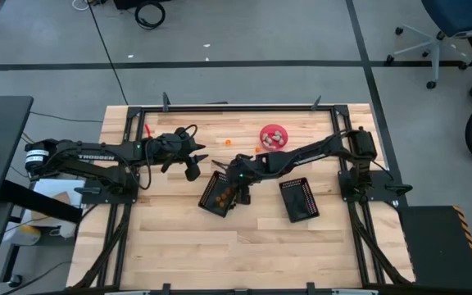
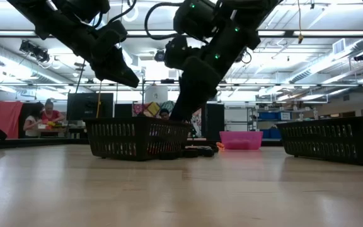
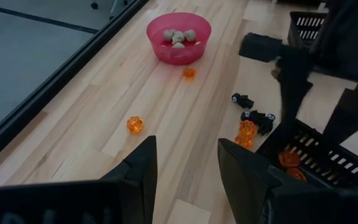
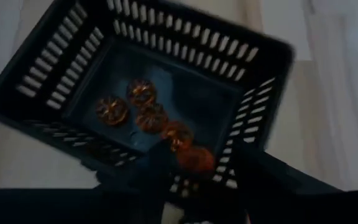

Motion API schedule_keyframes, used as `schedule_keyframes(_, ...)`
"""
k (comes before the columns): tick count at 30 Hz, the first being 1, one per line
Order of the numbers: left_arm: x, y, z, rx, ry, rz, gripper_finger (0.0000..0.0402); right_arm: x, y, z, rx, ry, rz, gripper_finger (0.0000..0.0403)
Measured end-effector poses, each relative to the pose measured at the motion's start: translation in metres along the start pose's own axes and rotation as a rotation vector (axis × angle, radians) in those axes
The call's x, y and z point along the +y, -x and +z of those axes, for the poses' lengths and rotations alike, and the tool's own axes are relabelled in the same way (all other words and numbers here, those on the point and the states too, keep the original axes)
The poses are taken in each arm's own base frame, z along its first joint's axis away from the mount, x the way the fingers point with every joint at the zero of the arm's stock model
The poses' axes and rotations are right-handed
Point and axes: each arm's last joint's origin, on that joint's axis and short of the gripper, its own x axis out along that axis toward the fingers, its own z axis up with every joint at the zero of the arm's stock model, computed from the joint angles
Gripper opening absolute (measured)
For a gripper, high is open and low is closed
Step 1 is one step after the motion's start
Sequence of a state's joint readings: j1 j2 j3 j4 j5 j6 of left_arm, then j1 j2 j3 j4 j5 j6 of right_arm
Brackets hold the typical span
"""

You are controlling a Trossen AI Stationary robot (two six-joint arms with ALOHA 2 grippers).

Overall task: Sort Halloween decoration
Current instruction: Put the orange pumpkin toy into the left black bin

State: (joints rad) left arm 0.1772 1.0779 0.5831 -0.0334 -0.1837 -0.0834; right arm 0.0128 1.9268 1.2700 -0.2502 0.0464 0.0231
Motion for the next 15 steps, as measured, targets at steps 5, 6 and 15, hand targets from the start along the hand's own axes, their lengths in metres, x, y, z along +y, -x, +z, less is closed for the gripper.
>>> schedule_keyframes(5, 0.0, 0.0, 0.0, 0.0, 0.0, 0.0, 0.0142, -0.01, 0.015, 0.018, -0.05, -0.02, -0.028, 0.0204)
schedule_keyframes(6, 0.0, 0.0, 0.0, 0.0, 0.0, 0.0, 0.0142, -0.013, 0.017, 0.022, -0.055, -0.026, -0.033, 0.0205)
schedule_keyframes(15, 0.0, 0.0, 0.0, 0.003, 0.0, 0.001, 0.0142, -0.072, 0.029, 0.012, 0.142, -0.033, -0.263, 0.0205)
